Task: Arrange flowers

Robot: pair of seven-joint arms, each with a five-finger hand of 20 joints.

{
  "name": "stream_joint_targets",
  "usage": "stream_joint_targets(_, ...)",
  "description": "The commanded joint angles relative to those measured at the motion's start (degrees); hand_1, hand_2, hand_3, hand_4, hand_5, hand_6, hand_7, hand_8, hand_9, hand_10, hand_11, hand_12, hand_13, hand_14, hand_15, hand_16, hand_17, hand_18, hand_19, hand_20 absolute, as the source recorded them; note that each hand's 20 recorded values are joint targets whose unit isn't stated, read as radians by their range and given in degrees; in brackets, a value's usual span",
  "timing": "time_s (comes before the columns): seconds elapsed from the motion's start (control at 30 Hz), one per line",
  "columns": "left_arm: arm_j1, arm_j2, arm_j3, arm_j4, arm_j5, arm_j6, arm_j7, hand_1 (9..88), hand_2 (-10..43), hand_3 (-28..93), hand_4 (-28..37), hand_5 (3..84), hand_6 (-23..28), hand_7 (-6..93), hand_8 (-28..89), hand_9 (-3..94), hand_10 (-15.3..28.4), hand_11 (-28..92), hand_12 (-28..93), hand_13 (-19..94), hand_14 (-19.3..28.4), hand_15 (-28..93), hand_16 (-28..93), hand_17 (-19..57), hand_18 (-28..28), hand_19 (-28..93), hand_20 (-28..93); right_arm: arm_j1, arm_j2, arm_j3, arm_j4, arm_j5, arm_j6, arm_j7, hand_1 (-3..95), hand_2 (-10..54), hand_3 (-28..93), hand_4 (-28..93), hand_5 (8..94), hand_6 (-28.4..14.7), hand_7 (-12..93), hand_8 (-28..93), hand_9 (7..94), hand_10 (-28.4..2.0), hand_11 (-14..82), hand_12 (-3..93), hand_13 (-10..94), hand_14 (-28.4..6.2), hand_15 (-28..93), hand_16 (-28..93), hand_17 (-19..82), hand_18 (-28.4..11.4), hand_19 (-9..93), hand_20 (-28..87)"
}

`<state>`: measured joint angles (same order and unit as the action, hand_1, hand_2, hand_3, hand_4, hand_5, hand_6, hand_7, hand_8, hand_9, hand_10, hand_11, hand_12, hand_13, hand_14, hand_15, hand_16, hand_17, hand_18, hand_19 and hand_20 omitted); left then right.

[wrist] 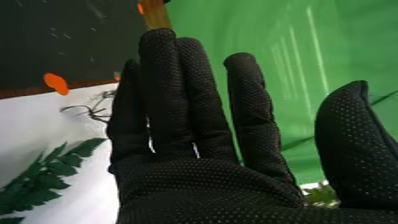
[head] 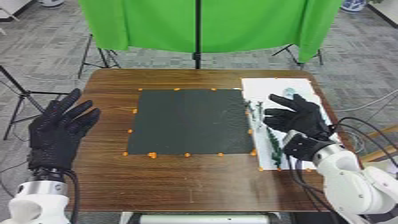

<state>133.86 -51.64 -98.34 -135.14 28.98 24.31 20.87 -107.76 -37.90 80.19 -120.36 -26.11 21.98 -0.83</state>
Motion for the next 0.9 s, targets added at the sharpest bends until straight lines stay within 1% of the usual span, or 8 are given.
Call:
stream_joint_targets(0.03, 0.7, -0.22, -0.06, -0.05, -0.21, 0.82, -0.22, 20.7, 10.8, 76, -28.3, 35.3, 9.8, 12.9, -9, 30.0, 20.0, 28, 10, 24, 27.3, 55, -11, -7.9, 24.5, 62, 9, -0.1, -0.4, 1.1, -2.1, -10.3, 1.2, 6.3, 13.6, 13.7, 81, -27, 49.9, -1.9, 19, -14, 53.5, -18.7, 25.6, 14.6, 42, -17.9, 58, 8, 10, -21.2, 64, 24)
stream_joint_targets(0.1, 0.6, 0.12, -0.66, -0.35, 0.09, 0.66, -0.09, 20.7, 10.8, 76, -28.3, 35.2, 9.8, 12.9, -9, 30.0, 20.0, 28, 10, 24, 27.3, 55, -11, -7.9, 24.5, 62, 9, -0.1, -1.0, 2.3, -2.9, -12.8, 1.0, 9.2, 14.4, 12.6, 81, -27, 49.5, -2.0, 19, -14, 53.4, -18.7, 25.6, 14.6, 42, -17.9, 58, 8, 10, -21.5, 64, 24)
stream_joint_targets(0.2, 1.5, -0.43, -1.71, -0.75, 0.43, 0.79, -1.17, 20.7, 10.8, 76, -28.3, 35.2, 9.7, 12.9, -9, 29.9, 19.9, 28, 10, 24, 27.3, 55, -11, -8.0, 24.5, 62, 9, -1.2, -1.5, 4.2, -4.4, -19.9, 0.5, 13.9, 15.4, 11.5, 81, -26, 48.8, -2.5, 19, -14, 52.3, -18.9, 25.3, 14.5, 41, -18.0, 57, 8, 10, -21.9, 65, 24)
stream_joint_targets(0.27, 2.1, -0.57, -2.22, -0.86, 0.5, 0.81, -1.29, 20.7, 10.8, 76, -28.3, 35.2, 9.7, 12.9, -9, 30.0, 19.9, 28, 10, 24, 27.3, 55, -11, -7.9, 24.5, 62, 9, -1.1, -1.7, 4.2, -4.9, -23.6, 0.7, 16.3, 16.6, 9.9, 81, -26, 48.5, -2.6, 19, -14, 52.1, -19.0, 25.1, 14.4, 41, -18.1, 57, 8, 11, -22.3, 65, 24)
stream_joint_targets(0.37, 2.2, -0.49, -1.87, -0.87, 0.16, 1.05, -0.67, 20.7, 10.8, 76, -28.3, 35.2, 9.7, 12.9, -9, 30.0, 20.0, 28, 10, 24, 27.3, 55, -11, -7.9, 24.6, 62, 9, -0.4, -2.0, 3.6, -5.3, -25.7, 2.2, 18.9, 18.1, 8.3, 81, -26, 48.4, -2.8, 19, -14, 52.2, -18.9, 24.9, 14.3, 43, -18.1, 57, 8, 12, -22.7, 67, 24)
stream_joint_targets(0.5, 1.7, -0.31, -1.49, -0.64, 0.32, 0.69, -1.02, 20.8, 10.9, 76, -28.3, 35.2, 9.8, 12.9, -9, 30.0, 20.0, 28, 10, 24, 27.2, 55, -11, -8.0, 24.6, 62, 9, 2.7, -1.7, 0.5, -5.3, -28.1, 4.6, 21.8, 19.1, 7.3, 80, -25, 48.6, -3.1, 19, -14, 53.0, -19.0, 25.2, 14.4, 45, -17.9, 58, 8, 14, -22.7, 68, 24)
stream_joint_targets(0.63, 1.7, -0.41, -1.57, -0.56, 0.35, 0.77, -1.26, 20.7, 10.8, 76, -28.3, 35.1, 9.7, 13.0, -9, 30.0, 20.0, 28, 10, 24, 27.3, 55, -11, -8.0, 24.5, 62, 9, 10.8, -2.4, -6.0, -4.6, -33.7, 7.9, 28.6, 19.7, 6.8, 80, -25, 48.8, -3.4, 19, -14, 53.7, -19.1, 25.5, 14.4, 46, -17.9, 58, 8, 14, -22.9, 69, 23)
stream_joint_targets(0.9, 2.4, -0.07, -2.15, -0.71, 0.36, 0.77, -0.63, 20.7, 10.8, 76, -28.3, 35.2, 9.7, 13.1, -9, 30.0, 20.1, 28, 10, 24, 27.3, 55, -11, -8.0, 24.5, 62, 9, 7.7, -0.8, -4.0, -8.3, -52.8, 4.1, 41.2, 22.9, 3.7, 79, -24, 51.5, -4.8, 20, -14, 58.4, -19.5, 27.4, 14.8, 54, -16.6, 65, 9, 22, -24.0, 77, 23)
